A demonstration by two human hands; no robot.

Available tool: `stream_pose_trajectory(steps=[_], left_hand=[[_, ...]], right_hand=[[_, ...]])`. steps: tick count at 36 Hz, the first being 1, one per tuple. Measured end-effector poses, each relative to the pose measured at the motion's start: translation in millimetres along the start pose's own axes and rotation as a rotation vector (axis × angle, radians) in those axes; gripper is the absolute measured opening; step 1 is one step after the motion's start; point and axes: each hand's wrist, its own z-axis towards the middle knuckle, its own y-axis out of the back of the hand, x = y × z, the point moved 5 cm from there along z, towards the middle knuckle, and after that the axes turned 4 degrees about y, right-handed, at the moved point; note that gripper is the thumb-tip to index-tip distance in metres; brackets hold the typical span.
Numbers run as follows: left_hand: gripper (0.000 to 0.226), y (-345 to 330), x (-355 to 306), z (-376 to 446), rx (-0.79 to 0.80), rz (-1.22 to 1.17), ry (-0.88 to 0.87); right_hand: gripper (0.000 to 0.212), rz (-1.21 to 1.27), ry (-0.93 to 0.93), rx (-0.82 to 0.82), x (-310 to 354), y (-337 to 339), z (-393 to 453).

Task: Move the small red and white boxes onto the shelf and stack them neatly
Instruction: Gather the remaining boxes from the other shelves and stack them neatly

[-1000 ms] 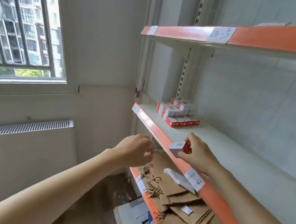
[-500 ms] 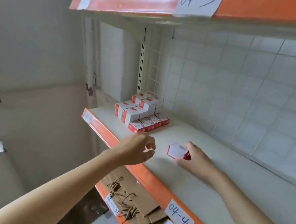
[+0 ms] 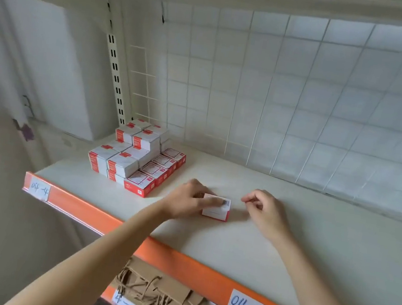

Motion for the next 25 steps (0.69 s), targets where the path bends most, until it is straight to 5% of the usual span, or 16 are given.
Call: stream_pose_trajectory(steps=[9,20,25], left_hand=[[0.054,-3,11,-18,0.035,0.021,-0.185],[0.056,-1,10,-23,-0.046,-0.083,-0.222],[0.053,4,16,-20,-0.200,-0.039,-0.141]], right_hand=[[0.023,0.000,0.026,-0.008,-2,2,0],[0.024,-0.030,0.076,0.016,-2,-1,-1],[0.024,-0.080,0.129,0.046,2,-1,-5]])
